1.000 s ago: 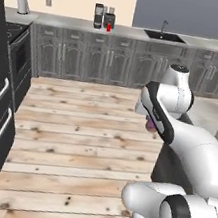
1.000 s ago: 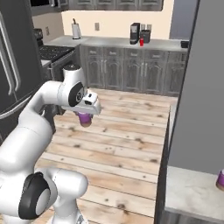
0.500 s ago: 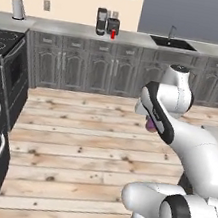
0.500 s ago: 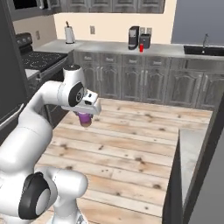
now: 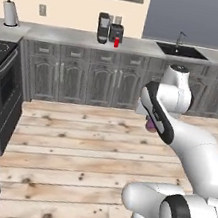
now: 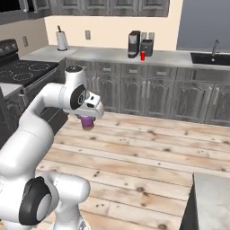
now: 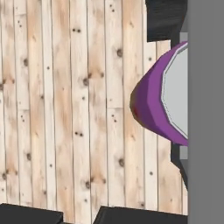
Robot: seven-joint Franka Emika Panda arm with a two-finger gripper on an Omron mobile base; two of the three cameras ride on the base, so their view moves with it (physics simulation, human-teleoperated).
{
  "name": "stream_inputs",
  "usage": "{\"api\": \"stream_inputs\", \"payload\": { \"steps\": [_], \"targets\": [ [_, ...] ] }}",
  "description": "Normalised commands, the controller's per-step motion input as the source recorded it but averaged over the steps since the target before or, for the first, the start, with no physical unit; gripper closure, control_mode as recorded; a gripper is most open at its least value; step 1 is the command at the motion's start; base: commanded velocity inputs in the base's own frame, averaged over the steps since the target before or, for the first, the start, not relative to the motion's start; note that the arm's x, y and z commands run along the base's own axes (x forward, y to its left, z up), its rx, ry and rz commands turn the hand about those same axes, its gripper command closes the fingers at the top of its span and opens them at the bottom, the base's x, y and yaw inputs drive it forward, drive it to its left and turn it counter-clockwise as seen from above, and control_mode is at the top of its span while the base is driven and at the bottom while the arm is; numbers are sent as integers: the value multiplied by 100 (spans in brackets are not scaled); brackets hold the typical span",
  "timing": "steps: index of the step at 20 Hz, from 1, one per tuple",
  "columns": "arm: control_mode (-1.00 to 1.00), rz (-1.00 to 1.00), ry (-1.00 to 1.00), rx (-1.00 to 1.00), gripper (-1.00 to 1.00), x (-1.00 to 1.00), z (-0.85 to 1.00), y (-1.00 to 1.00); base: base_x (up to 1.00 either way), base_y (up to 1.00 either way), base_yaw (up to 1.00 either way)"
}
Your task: Four empty soda cans are scattered around the kitchen. Gather all the cans and cluster them next to the stove for recycling.
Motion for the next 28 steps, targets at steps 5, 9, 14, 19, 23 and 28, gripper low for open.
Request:
{"api": "stream_inputs", "payload": {
  "steps": [5, 9, 14, 19, 23, 28],
  "targets": [
    [100, 0, 0, 0, 100, 0, 0, 0, 100, 9, 0],
    [100, 0, 0, 0, 100, 0, 0, 0, 100, 13, 0],
    [100, 0, 0, 0, 100, 0, 0, 0, 99, 18, 0],
    [100, 0, 0, 0, 100, 0, 0, 0, 88, 24, 0],
    [100, 0, 0, 0, 100, 0, 0, 0, 83, 29, 7],
    [100, 0, 0, 0, 100, 0, 0, 0, 65, 15, 25]
  ]
}}
